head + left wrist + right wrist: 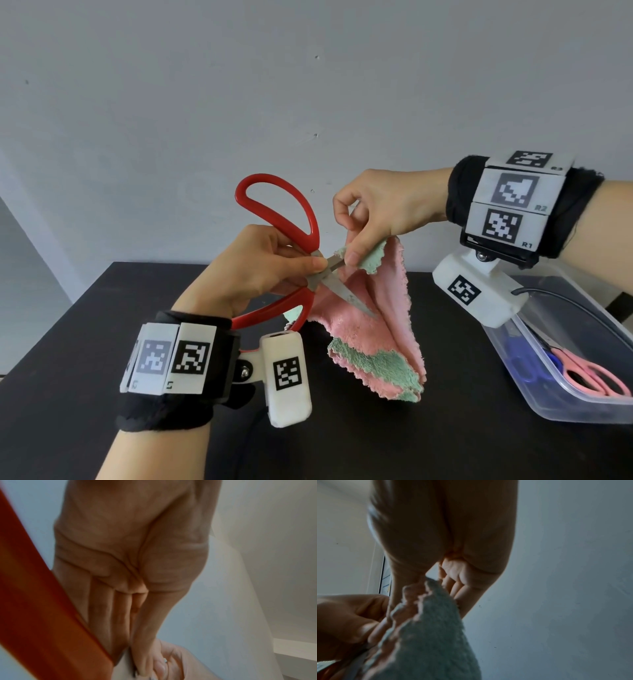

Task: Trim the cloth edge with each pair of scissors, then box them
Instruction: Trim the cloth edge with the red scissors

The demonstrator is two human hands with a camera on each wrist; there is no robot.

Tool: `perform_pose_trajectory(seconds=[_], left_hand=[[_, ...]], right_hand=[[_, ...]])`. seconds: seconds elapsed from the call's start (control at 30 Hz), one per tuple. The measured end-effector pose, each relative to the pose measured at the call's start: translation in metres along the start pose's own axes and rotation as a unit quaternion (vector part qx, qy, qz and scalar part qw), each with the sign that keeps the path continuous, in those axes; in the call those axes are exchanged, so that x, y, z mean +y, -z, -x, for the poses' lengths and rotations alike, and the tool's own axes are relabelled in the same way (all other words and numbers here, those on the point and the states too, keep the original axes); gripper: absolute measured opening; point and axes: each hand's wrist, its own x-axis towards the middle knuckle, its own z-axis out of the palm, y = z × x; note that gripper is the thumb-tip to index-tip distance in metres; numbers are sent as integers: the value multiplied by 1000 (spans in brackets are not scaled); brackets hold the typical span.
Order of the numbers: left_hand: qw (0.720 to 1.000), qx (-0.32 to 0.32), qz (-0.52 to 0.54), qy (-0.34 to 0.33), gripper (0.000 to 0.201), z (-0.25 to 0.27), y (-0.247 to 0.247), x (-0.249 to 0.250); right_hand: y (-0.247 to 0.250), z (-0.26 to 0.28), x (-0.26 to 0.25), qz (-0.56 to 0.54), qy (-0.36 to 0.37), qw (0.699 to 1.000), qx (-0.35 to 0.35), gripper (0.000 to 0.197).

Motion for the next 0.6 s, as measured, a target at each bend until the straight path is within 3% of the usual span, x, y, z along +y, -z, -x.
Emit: perform_pose_trajectory(seconds=[0.43,0.6], left_hand=[[1000,-19,-12,15,19,0,1,-2],[998,19,-41,35,15,5,25,-4]], right_hand=[[6,4,16,-1,-14,1000,17,37],[36,24,37,-29,-46,992,115,23]])
